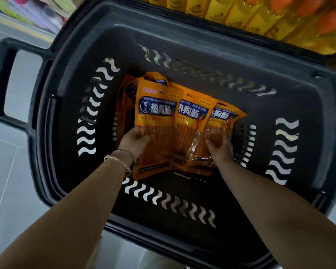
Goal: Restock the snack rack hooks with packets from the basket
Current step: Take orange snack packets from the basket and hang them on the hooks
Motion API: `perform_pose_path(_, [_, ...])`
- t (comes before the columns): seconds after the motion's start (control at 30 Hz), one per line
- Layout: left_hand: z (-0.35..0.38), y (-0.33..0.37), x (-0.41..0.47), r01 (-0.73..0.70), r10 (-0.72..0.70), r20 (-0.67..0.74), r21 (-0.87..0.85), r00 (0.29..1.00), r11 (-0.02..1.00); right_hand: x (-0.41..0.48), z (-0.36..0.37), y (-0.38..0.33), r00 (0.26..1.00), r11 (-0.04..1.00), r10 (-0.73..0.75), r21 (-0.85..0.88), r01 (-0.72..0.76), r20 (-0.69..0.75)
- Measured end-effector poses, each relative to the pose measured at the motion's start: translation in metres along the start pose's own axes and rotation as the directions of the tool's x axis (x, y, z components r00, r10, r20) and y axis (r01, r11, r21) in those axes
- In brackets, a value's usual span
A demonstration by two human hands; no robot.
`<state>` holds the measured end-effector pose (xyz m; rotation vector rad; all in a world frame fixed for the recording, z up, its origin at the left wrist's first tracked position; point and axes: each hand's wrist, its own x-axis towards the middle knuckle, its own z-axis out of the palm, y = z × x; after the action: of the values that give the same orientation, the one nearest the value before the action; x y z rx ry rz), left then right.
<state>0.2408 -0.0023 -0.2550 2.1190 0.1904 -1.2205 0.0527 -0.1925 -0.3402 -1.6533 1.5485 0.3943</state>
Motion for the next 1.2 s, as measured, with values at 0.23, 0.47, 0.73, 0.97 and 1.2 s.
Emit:
perform_pose_path(0.23, [-0.003, 0.0, 0.006, 0.021, -0.023, -0.044, -0.041, 0.999, 0.999, 0.013, 0.006, 0.01, 0.97, 0.948, 0.242, 0.209, -0.239, 0.015])
perform_pose_path(0.47, [0.001, 0.008, -0.008, -0.005, 0.006, 0.011, -0.043, 1.0, 0.999, -0.011, -0.012, -0.005, 0.964, 0.875, 0.237, 0.458, -0.158, -0.12])
perform_pose_path(0.73, [0.001, 0.059, -0.088, -0.095, 0.093, -0.096, -0.008, 0.991, 0.995, -0.097, -0.071, -0.04, 0.998, 0.861, 0.035, 0.509, -0.006, -0.048])
perform_pose_path(0.97, [-0.004, 0.095, -0.185, -0.318, 0.319, -0.001, 0.048, 0.948, 0.947, -0.191, -0.165, -0.048, 0.957, 0.854, -0.248, 0.433, 0.29, -0.151])
perform_pose_path(1.2, [0.034, 0.152, -0.296, -0.599, 0.597, -0.1, 0.016, 0.796, 0.801, -0.26, -0.271, -0.033, 0.775, 0.649, -0.443, 0.435, 0.624, -0.451])
